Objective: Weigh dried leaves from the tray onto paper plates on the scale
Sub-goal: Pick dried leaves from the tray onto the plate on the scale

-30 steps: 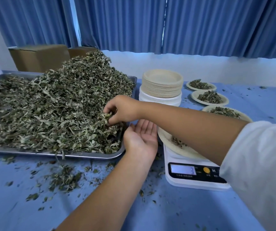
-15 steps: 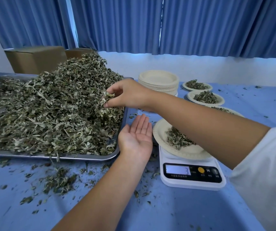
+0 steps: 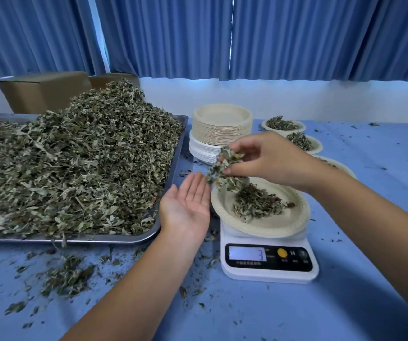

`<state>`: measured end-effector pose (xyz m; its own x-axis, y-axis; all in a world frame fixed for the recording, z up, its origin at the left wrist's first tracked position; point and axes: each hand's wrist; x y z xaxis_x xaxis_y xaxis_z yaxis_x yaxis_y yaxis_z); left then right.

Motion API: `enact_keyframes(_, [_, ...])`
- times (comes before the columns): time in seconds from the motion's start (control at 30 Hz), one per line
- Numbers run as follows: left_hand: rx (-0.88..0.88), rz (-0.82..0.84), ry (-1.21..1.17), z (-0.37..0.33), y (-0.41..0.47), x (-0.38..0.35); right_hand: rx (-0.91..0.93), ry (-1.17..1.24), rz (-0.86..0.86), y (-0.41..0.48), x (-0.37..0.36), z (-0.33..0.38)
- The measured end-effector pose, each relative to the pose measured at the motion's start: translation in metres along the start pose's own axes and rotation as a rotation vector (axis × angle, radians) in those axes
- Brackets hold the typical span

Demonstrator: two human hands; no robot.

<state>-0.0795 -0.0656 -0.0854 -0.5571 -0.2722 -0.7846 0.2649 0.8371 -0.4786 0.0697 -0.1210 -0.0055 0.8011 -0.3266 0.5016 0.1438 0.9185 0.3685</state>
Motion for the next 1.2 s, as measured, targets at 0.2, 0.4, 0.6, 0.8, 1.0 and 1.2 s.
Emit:
enact_keyframes(0.2, [-0.026, 0.022, 0.029, 0.0, -0.001, 0.001, -0.03, -0.133, -0.066, -0.012, 0.018, -0.019])
enact_keyframes(0.4, [-0.025, 0.039, 0.045, 0.001, 0.0, 0.002, -0.013, -0.342, 0.002, -0.012, 0.023, -0.026])
enact_keyframes(0.6, [-0.02, 0.048, 0.07, 0.0, 0.0, 0.003, -0.025, -0.565, 0.094, -0.017, 0.02, -0.028])
enact_keyframes(0.8, [-0.023, 0.044, 0.081, 0.001, 0.001, 0.003, -0.047, -0.439, 0.072, -0.018, 0.036, -0.02])
enact_keyframes(1.0, [-0.027, 0.04, 0.084, 0.0, 0.004, 0.005, 0.089, -0.352, -0.058, -0.02, 0.031, -0.02])
enact_keyframes(1.2, [-0.025, 0.041, 0.084, 0.0, 0.005, 0.005, 0.146, -0.333, -0.106, -0.022, 0.028, -0.018])
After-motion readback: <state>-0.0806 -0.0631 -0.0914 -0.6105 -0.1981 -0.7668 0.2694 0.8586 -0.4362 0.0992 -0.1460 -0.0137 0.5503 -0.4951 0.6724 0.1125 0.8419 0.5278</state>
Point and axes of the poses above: each hand's wrist, its own y-axis towards the middle knuckle, its own x-axis out of the back of the hand, z = x × y, and after that the axes turned 12 degrees about -z, right-handed
